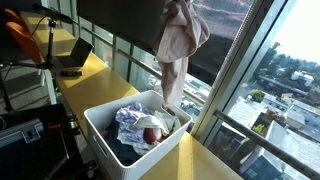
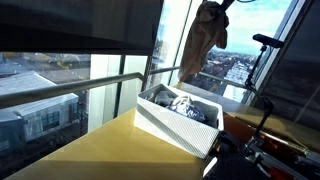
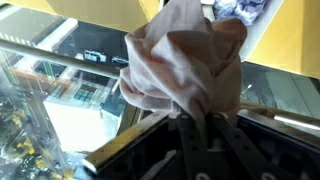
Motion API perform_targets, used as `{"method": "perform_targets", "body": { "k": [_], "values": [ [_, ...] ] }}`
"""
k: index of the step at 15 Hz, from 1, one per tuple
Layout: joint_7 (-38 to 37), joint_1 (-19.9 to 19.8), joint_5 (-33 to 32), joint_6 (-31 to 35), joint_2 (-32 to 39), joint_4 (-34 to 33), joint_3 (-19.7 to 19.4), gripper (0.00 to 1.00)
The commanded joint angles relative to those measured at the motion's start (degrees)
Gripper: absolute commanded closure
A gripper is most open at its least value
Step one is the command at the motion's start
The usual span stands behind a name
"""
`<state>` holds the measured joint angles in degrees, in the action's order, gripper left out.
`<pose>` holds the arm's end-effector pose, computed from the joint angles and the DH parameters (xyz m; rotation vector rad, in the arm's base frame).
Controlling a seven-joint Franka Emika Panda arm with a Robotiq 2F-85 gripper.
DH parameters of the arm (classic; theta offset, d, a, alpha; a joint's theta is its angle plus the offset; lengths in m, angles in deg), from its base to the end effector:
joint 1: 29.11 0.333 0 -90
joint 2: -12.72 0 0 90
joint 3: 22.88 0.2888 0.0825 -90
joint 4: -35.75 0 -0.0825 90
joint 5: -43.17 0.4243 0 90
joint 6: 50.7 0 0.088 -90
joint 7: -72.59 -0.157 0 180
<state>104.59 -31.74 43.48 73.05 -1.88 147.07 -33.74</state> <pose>0.5710 -0.1441 0.5629 2.8981 0.4614 0.6747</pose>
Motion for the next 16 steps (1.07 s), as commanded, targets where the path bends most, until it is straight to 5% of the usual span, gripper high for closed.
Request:
{"method": "perform_targets", "body": {
  "k": [1, 8, 9, 10, 16],
  "values": [
    [0.4, 0.0, 1.8, 0.3, -0.4, 5.6, -0.6, 0.97],
    [-1.2, 0.9, 1.5, 2.1, 2.8, 12.1, 0.9, 0.97],
    [-1.1, 0.8, 1.5, 1.9, 3.4, 12.1, 0.9, 0.65],
    [-1.1, 0.7, 1.5, 1.8, 4.0, 12.0, 1.0, 0.64],
    [-3.3, 1.1, 2.3, 0.6, 2.1, 12.8, 2.3, 0.21]
  ]
}}
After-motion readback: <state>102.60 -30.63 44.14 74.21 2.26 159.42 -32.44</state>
